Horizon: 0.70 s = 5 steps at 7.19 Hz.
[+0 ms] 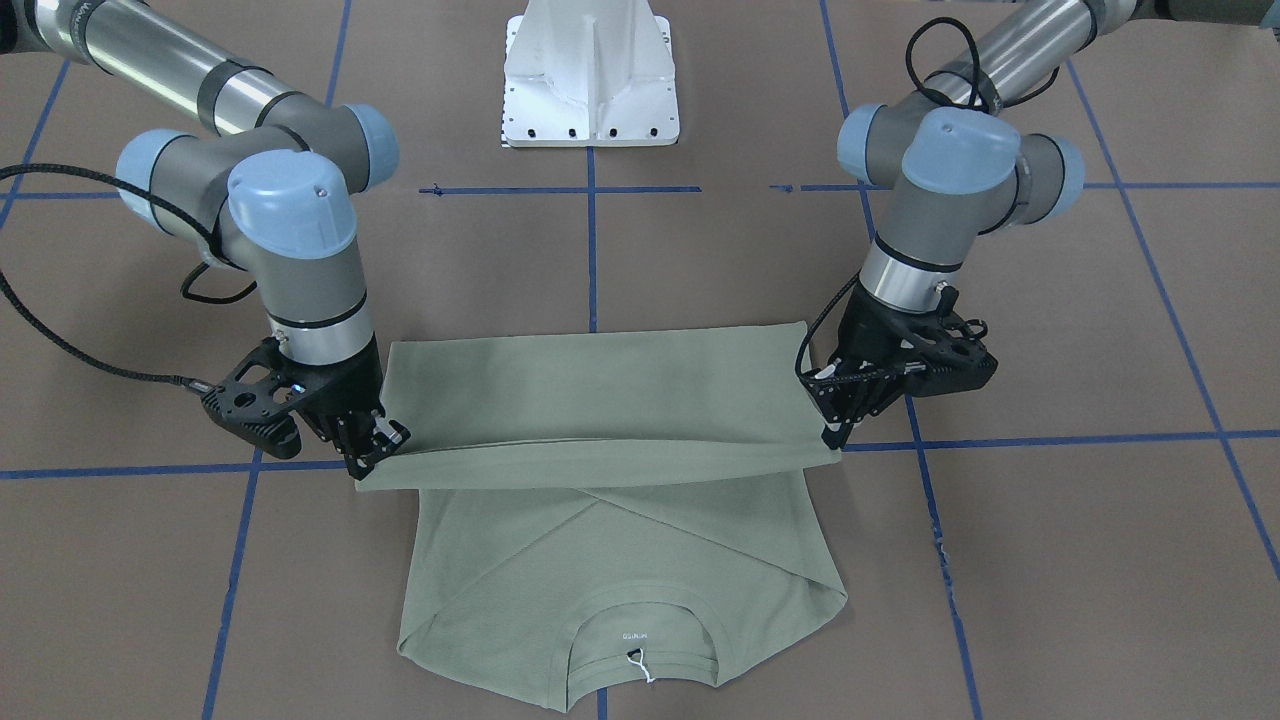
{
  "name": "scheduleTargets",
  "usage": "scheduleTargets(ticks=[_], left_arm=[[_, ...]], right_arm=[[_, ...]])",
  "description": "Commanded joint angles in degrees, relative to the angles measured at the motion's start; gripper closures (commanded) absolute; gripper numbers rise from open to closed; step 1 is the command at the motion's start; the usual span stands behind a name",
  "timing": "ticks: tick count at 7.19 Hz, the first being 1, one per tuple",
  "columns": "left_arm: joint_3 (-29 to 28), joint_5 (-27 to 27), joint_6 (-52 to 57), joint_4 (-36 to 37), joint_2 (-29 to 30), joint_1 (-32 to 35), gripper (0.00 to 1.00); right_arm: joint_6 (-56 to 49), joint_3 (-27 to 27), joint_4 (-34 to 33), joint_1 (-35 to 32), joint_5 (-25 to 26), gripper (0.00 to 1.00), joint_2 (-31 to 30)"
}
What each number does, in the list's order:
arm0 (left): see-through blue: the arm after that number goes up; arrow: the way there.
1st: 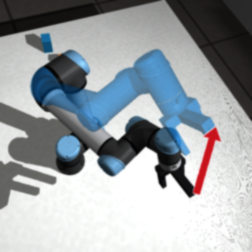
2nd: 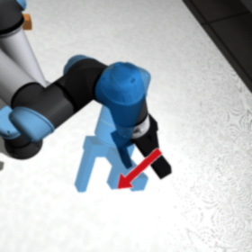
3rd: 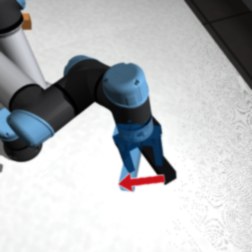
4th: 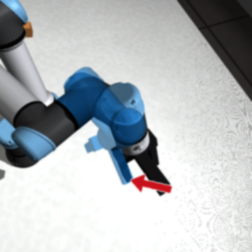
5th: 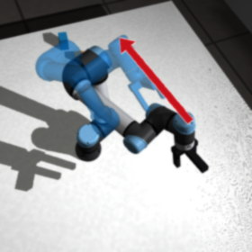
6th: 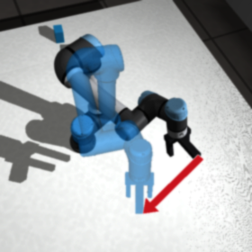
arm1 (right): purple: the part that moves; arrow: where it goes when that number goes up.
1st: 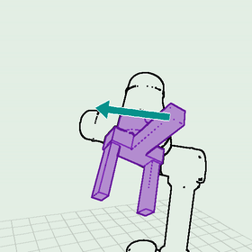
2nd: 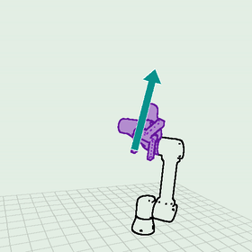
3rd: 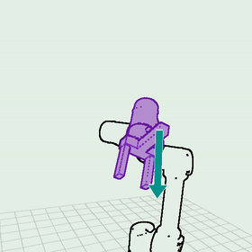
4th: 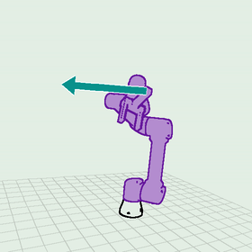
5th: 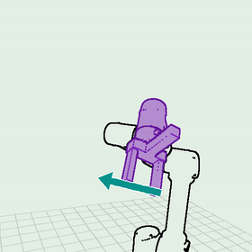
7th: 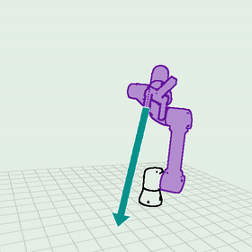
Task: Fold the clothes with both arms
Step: 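Carry the hem with both grippers over the shirt toward the collar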
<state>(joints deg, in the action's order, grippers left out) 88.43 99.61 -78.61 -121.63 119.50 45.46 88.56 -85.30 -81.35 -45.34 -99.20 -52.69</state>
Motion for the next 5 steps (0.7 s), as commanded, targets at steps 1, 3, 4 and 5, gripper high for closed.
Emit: scheduleTargets(ticks=[1, 3, 4, 5], left_arm=[[-6.1, -2.0, 0.6, -3.1, 2.5, 2.2, 1.00], [-12.5, -3.3, 1.7, -6.8, 5.4, 3.1, 1.00], [-15.4, -4.2, 2.1, -9.0, 6.1, 3.7, 1.00], [-16.8, -4.3, 2.7, -10.5, 6.3, 3.7, 1.00]], right_arm=[[-1.2, 10.5, 4.8, -2.7, -1.0, 1.00, 4.8], [-1.2, 20.7, 12.3, -4.1, -0.9, 1.00, 8.6], [-1.2, 22.8, 12.3, -4.2, -0.8, 1.00, 10.1], [-1.2, 24.5, 12.4, -4.3, -0.5, 1.00, 10.9]])
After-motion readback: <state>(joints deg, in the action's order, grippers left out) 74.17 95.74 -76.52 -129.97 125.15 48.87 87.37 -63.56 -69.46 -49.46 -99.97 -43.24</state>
